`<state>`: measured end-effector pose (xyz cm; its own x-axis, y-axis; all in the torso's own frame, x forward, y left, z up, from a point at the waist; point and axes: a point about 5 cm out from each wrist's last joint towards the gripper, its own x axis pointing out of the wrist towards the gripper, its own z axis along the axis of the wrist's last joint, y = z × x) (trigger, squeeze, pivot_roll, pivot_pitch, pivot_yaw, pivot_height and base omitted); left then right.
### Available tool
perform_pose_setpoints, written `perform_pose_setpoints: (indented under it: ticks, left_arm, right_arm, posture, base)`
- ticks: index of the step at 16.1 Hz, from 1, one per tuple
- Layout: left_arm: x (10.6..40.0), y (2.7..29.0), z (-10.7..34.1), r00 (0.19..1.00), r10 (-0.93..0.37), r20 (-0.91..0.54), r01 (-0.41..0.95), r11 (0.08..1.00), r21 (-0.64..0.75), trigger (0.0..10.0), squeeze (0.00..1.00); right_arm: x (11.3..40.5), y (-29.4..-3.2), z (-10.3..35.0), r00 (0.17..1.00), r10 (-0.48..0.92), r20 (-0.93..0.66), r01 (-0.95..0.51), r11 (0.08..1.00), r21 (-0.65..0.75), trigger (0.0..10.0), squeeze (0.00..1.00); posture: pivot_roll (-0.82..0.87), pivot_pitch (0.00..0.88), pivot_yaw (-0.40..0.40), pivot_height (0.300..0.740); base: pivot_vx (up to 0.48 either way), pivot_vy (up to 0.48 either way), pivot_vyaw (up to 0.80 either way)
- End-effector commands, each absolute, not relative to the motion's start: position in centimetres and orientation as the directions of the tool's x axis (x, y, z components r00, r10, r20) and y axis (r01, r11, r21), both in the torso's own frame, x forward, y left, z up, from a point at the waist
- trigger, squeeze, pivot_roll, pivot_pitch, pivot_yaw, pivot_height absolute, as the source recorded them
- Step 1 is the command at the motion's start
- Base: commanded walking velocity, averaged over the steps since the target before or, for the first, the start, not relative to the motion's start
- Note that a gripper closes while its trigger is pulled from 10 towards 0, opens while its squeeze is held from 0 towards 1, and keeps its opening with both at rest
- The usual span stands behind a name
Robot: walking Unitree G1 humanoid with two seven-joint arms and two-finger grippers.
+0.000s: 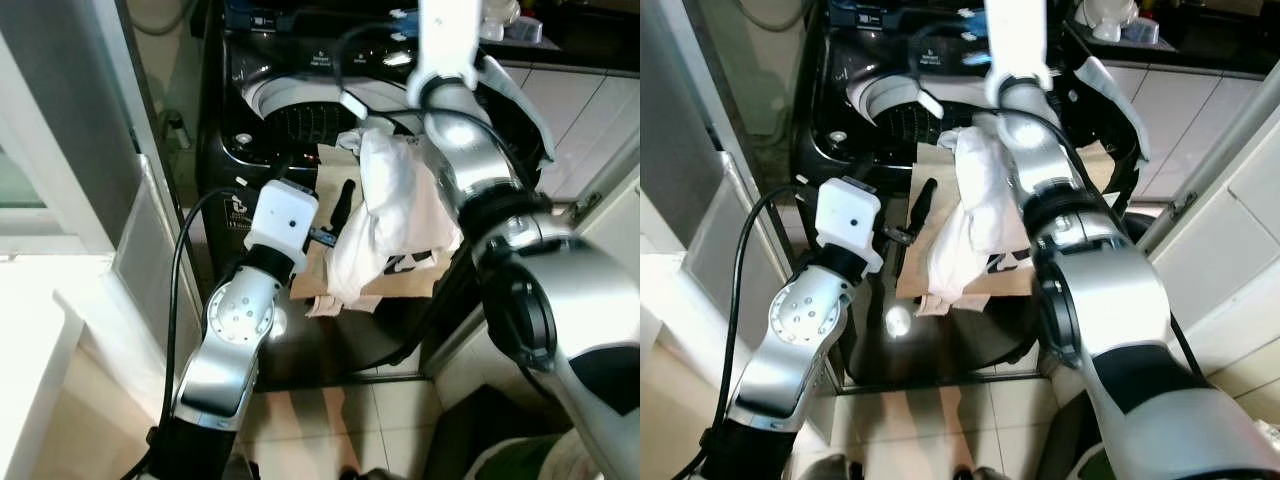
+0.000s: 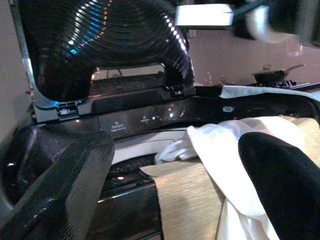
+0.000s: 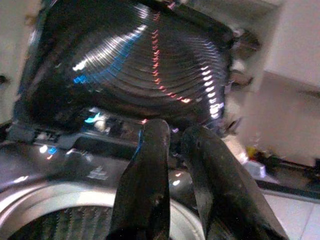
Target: Clothes washing
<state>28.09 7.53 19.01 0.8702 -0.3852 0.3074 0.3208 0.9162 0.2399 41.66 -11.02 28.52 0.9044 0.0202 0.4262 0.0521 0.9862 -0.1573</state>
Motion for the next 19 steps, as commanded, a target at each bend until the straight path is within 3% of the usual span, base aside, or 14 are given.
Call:
perform_pose_setpoints:
  ticks: [1,5,10,13,16,17,19]
  left_arm:
    - [28.1,7.2,19.4,0.861,-0.395,0.319,0.332,0.913,0.236,10.0,0.0]
    - [28.6,6.5,19.2,0.838,-0.452,0.305,0.393,0.888,0.237,10.0,0.0]
    - [29.1,6.6,19.0,0.838,-0.459,0.295,0.402,0.885,0.235,10.0,0.0]
    - [29.0,6.7,19.0,0.833,-0.463,0.302,0.403,0.883,0.239,10.0,0.0]
    - [29.0,7.0,19.0,0.838,-0.454,0.303,0.393,0.887,0.243,10.0,0.0]
    - [28.9,7.1,19.1,0.839,-0.452,0.302,0.39,0.888,0.244,10.0,0.0]
    - [28.8,7.2,19.1,0.841,-0.448,0.302,0.385,0.889,0.248,10.0,0.0]
  right_arm:
    - [41.1,-12.5,26.5,0.897,-0.023,0.442,0.092,0.986,-0.136,10.0,1.0]
    - [37.4,-14.2,16.9,0.944,-0.09,0.319,0.122,0.989,-0.082,10.0,1.0]
    - [34.5,-14.2,13.5,0.963,-0.046,0.266,0.077,0.991,-0.11,10.0,1.0]
    - [34.7,-12.3,12.7,0.983,0.018,0.181,-0.015,1.0,-0.017,10.0,1.0]
    - [35.5,-11.8,11.6,0.994,0.071,0.078,-0.069,0.997,-0.027,10.0,1.0]
    - [36.0,-11.8,11.2,0.997,0.072,0.032,-0.07,0.997,-0.043,10.0,0.0]
    - [36.5,-11.9,11.0,0.998,0.061,-0.019,-0.062,0.997,-0.041,10.0,0.0]
  posture:
    - [0.07,0.0,-0.089,0.74]
    - [-0.01,0.0,-0.028,0.74]
    - [-0.02,0.0,-0.018,0.74]
    - [0.0,0.0,-0.023,0.74]
    - [0.02,0.0,-0.025,0.74]
    - [0.03,0.0,-0.026,0.74]
    - [0.04,0.0,-0.031,0.74]
  base:
    - [0.0,0.0,0.0]
    - [0.0,0.0,0.0]
    - [0.0,0.0,0.0]
    - [0.0,0.0,0.0]
    - [0.0,0.0,0.0]
    - [0.0,0.0,0.0]
    - [0.0,0.0,0.0]
